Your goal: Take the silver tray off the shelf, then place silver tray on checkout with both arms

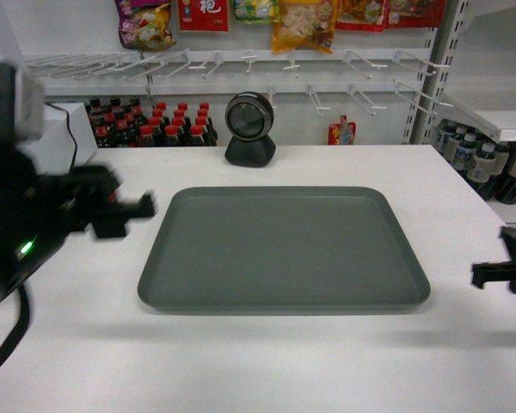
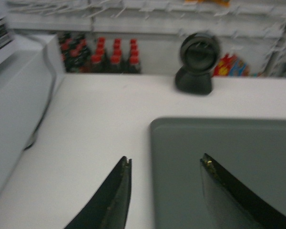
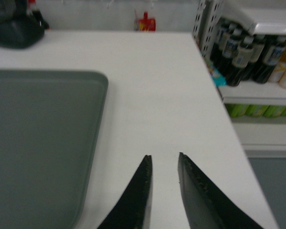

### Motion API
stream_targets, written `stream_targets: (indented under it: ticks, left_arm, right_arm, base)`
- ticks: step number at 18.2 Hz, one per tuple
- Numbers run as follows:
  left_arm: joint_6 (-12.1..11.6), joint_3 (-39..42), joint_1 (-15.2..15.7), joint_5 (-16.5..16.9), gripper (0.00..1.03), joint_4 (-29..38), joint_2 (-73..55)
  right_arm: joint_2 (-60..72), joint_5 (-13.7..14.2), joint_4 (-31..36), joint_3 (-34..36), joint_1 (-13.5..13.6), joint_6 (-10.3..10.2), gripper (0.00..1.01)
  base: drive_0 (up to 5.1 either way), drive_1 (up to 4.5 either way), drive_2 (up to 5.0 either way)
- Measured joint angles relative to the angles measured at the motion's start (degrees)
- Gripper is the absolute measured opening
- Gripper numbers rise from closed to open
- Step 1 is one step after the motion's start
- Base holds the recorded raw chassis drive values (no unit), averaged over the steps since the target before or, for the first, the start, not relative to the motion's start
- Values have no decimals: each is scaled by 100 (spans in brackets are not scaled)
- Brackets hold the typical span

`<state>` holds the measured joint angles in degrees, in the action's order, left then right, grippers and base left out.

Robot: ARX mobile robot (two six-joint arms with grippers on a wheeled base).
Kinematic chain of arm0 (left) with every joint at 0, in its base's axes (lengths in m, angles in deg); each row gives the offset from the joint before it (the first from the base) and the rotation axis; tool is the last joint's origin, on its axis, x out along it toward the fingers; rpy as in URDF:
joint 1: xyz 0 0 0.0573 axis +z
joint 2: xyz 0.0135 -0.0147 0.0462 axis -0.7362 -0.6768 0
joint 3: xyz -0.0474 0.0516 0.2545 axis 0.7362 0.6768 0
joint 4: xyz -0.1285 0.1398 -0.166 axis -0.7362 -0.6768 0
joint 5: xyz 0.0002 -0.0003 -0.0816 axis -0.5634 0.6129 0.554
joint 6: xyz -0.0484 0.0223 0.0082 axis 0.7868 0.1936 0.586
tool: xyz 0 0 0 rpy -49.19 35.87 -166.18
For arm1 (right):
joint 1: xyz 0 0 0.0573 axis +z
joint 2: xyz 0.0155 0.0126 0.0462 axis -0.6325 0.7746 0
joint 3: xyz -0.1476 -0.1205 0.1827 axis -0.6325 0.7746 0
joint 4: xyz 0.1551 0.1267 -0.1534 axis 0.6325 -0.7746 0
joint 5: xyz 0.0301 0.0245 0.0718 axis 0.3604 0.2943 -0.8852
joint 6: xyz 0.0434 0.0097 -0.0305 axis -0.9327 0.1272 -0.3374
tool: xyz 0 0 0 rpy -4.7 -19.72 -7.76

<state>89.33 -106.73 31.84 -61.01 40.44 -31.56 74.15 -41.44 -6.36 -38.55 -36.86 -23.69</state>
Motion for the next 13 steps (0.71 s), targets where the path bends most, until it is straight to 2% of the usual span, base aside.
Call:
stream_targets:
  ticks: [1,2,4,5,9,11,13]
  left_arm:
    - [-166,479,201,83,32,289,234]
    - [-286,662,310,177,23,365,629]
    - [-396,1012,431,433,5,511,1386]
    - [-411,1198,479,507,1,494,1565]
    - [-437,1987,844,831,1,11,2708]
    - [-437,2072,942,911,1,-693,3316]
    - [-437,2214,1005,1025,1,-1019,3941]
  right_arm:
    - [-503,11,85,269,-33,-9,9]
    - [-918,-192,173,505,-136,0,1]
    - [-1475,-205,155,1047,-214,-33,2]
    - [-1617,-205,105,1272,-216,-44,2]
    - [-2944,-208,125,2072,-238,-46,2]
    - [-3357,-205,116,2315,-238,-46,2]
    - [-3801,-205,-52,2494,-238,-46,2]
  base:
    - [0,0,0]
    - [0,0,0]
    - [0,0,0]
    - [0,0,0]
    - [0,0,0]
    - [0,0,0]
    - [0,0,0]
